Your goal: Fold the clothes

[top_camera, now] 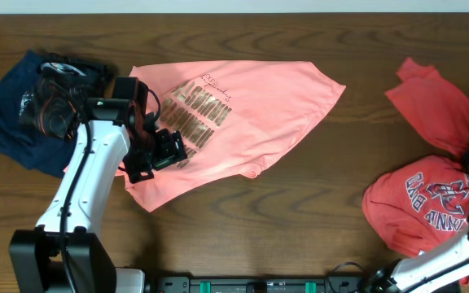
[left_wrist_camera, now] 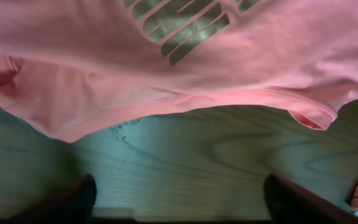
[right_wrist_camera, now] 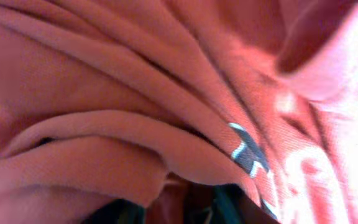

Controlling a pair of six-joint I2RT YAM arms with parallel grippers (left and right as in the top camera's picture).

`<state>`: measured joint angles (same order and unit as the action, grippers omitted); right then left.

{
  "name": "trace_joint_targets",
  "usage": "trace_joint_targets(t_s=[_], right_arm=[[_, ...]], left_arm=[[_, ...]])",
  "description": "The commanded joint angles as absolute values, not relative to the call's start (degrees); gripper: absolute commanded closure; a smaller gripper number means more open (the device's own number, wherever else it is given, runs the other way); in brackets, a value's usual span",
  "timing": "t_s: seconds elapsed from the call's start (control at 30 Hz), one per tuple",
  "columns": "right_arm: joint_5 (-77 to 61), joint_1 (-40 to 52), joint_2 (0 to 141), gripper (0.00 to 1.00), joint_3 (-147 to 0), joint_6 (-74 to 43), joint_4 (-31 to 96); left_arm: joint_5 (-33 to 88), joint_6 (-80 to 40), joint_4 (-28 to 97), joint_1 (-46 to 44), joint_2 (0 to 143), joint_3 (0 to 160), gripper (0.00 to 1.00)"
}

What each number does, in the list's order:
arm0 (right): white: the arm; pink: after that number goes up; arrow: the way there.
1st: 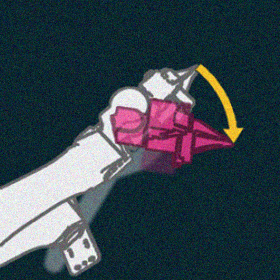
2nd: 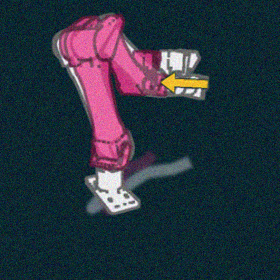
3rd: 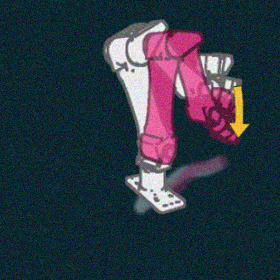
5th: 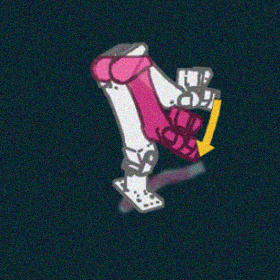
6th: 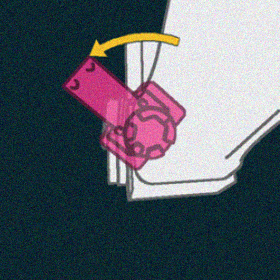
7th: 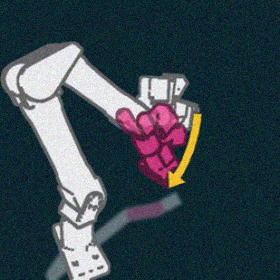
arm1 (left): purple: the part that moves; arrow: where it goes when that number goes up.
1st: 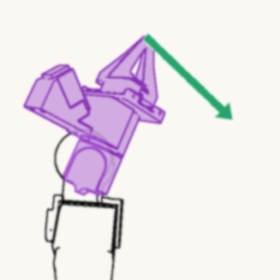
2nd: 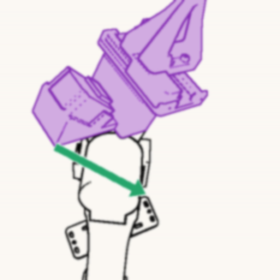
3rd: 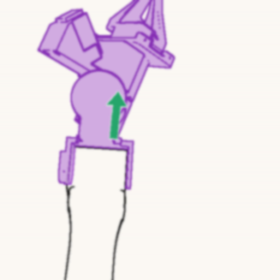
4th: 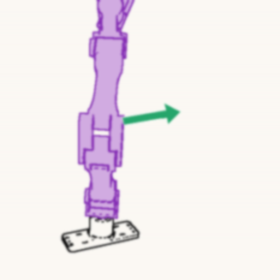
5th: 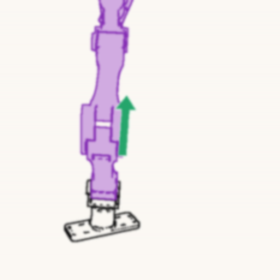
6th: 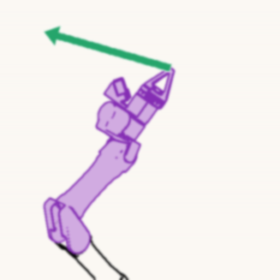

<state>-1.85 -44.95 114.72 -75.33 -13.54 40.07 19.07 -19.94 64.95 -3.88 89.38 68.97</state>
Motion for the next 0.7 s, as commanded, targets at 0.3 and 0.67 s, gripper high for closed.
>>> trace_joint_targets(t_s=[0.3, 0.67], right_arm=[[-35.9, -29.5, 111.3, 0.39, -80.2, 11.1, 50.2], [-27.4, -8.1, 119.9, 0.28, -79.8, 4.3, 38.7]], left_arm=[[15.4, -20.3, 65.1, -4.0, 90.2, 67.1, 0.05], [15.4, -20.3, 61.9, -4.0, 90.2, 63.4, 0.06]])
